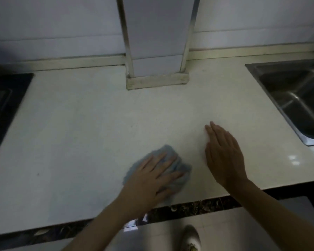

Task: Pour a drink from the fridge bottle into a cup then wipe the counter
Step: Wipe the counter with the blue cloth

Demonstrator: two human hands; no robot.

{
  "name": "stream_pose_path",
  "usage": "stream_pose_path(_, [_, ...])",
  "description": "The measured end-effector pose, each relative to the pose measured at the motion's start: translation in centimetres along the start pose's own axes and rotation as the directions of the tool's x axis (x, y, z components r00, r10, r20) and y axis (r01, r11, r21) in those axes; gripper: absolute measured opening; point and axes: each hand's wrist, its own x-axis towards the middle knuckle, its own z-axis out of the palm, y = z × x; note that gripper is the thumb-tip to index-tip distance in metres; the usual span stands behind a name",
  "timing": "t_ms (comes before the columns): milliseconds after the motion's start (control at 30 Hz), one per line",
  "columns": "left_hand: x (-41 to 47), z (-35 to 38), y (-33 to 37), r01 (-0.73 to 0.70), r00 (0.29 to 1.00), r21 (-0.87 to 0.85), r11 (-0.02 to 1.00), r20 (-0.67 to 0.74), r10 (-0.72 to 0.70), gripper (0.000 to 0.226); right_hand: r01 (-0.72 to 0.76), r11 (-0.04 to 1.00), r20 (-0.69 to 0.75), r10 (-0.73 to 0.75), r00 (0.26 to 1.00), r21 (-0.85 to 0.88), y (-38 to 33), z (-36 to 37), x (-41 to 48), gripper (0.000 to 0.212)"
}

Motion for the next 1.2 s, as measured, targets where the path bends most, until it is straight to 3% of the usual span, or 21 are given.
stream_pose_path(67, [-1.9,-0.4,-3.5,0.014,1.000,0.070,0.997,-0.005,-0.014,0.051,0.021,1.000,0.003,-0.021,1.000,0.002,1.9,0.0,0.8,0.051])
stream_pose_path(133, [-2.0,-0.7,-7.3,0.225,0.974,0.089,0.970,-0.062,-0.220,0.052,0.028,1.000,0.012,-0.028,1.000,0.010,3.5,0.2,1.3,0.051])
stream_pose_path(233, [2.4,-1.2,-8.7,0.577,0.810,-0.002,0.817,-0.122,-0.573,0.061,0.021,0.999,0.036,-0.022,0.999,0.029,4.9,0.9,2.1,0.051])
stream_pose_path(300, [7.4,-0.6,-6.4,0.648,0.753,-0.038,0.761,-0.119,-0.647,0.067,0.030,0.999,0.040,-0.031,0.999,0.042,5.2,1.2,3.1,0.053])
stream_pose_path(367, [11.6,0.2,-2.2,0.580,0.812,-0.023,0.815,-0.066,-0.580,0.070,0.043,0.998,0.024,-0.044,0.999,0.052,5.5,1.4,4.7,0.053])
stream_pose_path(467, [12.8,0.9,3.8,0.310,0.951,0.035,0.950,-0.020,-0.310,0.058,0.049,0.997,0.015,-0.050,0.999,0.057,6.1,1.5,7.1,0.052])
stream_pose_path(600, [7.8,0.3,2.1,0.094,0.994,-0.019,0.995,0.051,-0.093,0.053,0.077,0.995,0.037,-0.079,0.996,0.058,7.0,2.1,8.9,0.054])
stream_pose_path(700, [6.6,-0.2,-3.8,0.207,0.978,0.062,0.976,0.009,-0.208,0.056,0.103,0.994,0.050,-0.105,0.993,0.041,7.1,2.8,10.3,0.054])
stream_pose_path(800, [10.5,-1.2,-8.0,0.539,0.842,-0.001,0.843,0.038,-0.538,0.064,0.115,0.993,0.056,-0.116,0.992,0.029,7.1,3.4,12.1,0.056])
stream_pose_path(900, [16.7,-0.8,-7.2,0.666,0.746,-0.008,0.746,-0.016,-0.666,0.071,0.102,0.994,0.067,-0.104,0.992,0.029,7.0,4.0,13.6,0.056])
stream_pose_path(1033, [21.2,0.4,-1.5,0.506,0.863,0.003,0.863,-0.013,-0.506,0.065,0.094,0.994,0.052,-0.096,0.994,0.054,7.4,4.7,14.2,0.052])
stream_pose_path(1133, [19.1,0.5,-0.1,0.288,0.957,0.014,0.957,-0.026,-0.288,0.055,0.089,0.993,0.051,-0.094,0.994,0.080,7.6,4.7,14.0,0.054])
stream_pose_path(1200, [16.5,0.2,-1.8,0.218,0.976,-0.001,0.976,0.008,-0.218,0.054,0.064,0.994,0.064,-0.069,0.996,0.090,7.6,4.6,14.2,0.058])
